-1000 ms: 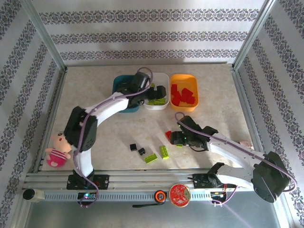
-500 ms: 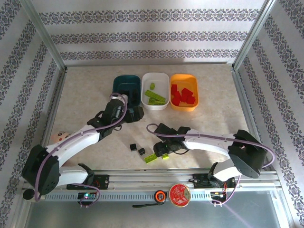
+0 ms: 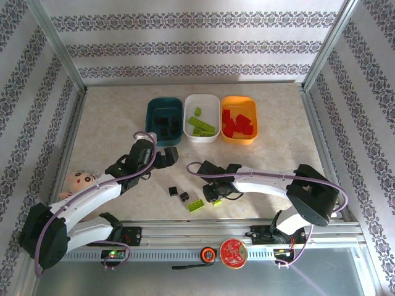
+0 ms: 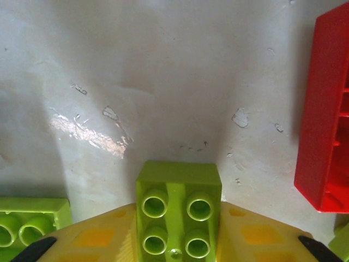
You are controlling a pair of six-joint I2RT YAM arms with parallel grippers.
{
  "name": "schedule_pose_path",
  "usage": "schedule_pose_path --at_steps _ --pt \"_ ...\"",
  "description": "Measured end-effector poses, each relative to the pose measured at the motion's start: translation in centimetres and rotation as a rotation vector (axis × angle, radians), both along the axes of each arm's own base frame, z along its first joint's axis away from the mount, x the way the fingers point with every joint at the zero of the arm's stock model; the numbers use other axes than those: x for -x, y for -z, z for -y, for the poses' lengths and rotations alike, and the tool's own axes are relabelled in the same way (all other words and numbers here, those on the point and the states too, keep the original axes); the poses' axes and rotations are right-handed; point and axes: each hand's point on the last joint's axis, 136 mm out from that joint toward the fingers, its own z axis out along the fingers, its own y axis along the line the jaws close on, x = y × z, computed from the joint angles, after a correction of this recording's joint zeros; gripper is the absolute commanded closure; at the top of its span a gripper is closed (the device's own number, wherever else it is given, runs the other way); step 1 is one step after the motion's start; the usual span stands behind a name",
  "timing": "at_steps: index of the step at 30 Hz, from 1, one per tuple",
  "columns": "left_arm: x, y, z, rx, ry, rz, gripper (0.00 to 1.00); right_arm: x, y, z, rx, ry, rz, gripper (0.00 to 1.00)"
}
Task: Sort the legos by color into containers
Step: Pick up the lego from the bottom-center of the table, then place the lego in the container.
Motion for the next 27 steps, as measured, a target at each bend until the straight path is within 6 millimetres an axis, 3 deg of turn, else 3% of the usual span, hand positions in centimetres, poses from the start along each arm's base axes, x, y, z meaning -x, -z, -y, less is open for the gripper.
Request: schedule_pose_path --at_steps 5,9,12,16,19,22,27 --pt "0.7 0.7 -0.6 -0.013 -0.009 -0.017 0.00 -0.4 -0.9 -0.1 -0.018 -0.002 0.023 0.73" --pt "1.4 1.5 -1.0 -0.020 -0.011 -0.036 0.00 -2.9 -4.6 -1.2 -0.104 0.019 0.096 0.73" --pt "1.8 1.8 -1.3 -0.017 -0.015 -0.042 0.00 -6.8 -8.6 -2.3 -0.190 0.049 0.192 0.73" --pt "2.1 1.9 -1.4 -0.015 -0.018 -0.046 0.00 -13.6 -13.8 -3.2 -0.276 0.105 0.340 0.72" --pt "2.2 2.0 -1.5 -0.014 -0.020 -0.049 0.00 -19.1 -15.9 -3.8 -0.300 0.155 0.418 0.70" --pt "2.3 2.1 -1.5 -0.011 -0.019 -0.055 0.00 -24.0 -15.9 -4.5 -0.295 0.193 0.460 0.70" --pt "2.8 2.8 -1.6 -0.008 -0.021 -0.077 0.00 -29.2 -12.4 -4.6 -0.247 0.251 0.443 0.69"
